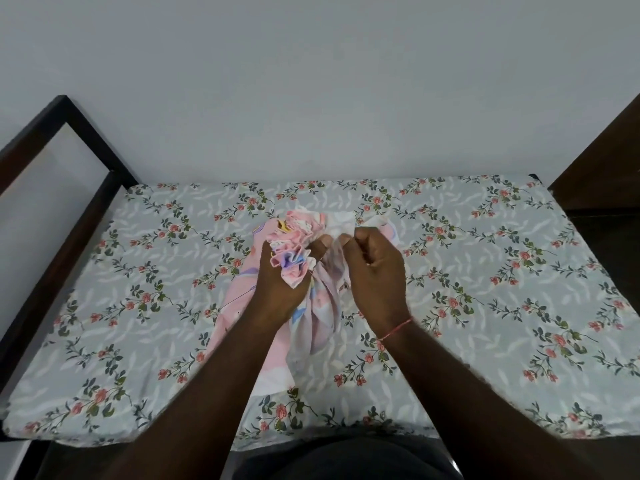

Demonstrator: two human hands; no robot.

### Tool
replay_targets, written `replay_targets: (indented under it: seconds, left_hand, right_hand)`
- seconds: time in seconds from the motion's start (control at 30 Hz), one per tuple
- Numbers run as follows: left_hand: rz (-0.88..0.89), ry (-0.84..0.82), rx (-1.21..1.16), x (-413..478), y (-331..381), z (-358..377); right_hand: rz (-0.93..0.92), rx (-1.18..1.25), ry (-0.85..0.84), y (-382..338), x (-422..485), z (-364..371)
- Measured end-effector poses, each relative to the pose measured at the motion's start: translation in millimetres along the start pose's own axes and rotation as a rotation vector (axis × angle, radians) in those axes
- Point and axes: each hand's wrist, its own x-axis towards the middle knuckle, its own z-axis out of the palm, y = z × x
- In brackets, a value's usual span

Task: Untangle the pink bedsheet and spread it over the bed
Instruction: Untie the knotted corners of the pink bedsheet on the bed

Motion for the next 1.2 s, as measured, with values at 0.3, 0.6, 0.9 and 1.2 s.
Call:
replay_targets:
  seconds: [0.3, 0.6, 0.9, 1.2]
  left_hand:
    - [0.117, 0.034, -0.048, 6.0, 8.2, 15.8]
    - [-0.164, 0.240, -0.315, 27.0, -20.8, -9.1]
    - [-0.331, 0.577, -0.261, 43.1, -50.9, -22.9]
    - [-0.312, 0.746, -0.483, 63.2, -66.1, -53.7]
  right_hand:
    - [-0.144, -0.048, -0.125, 10.1, -1.2, -5.9]
    - [0.270, -0.591, -0.490, 142.3, 56.3, -46.9]
    - [-0.436, -0.572, -0.488, 0.6, 102.6, -61.0]
    - [0.324, -1.036, -0.468, 161.6, 71.3, -123.8]
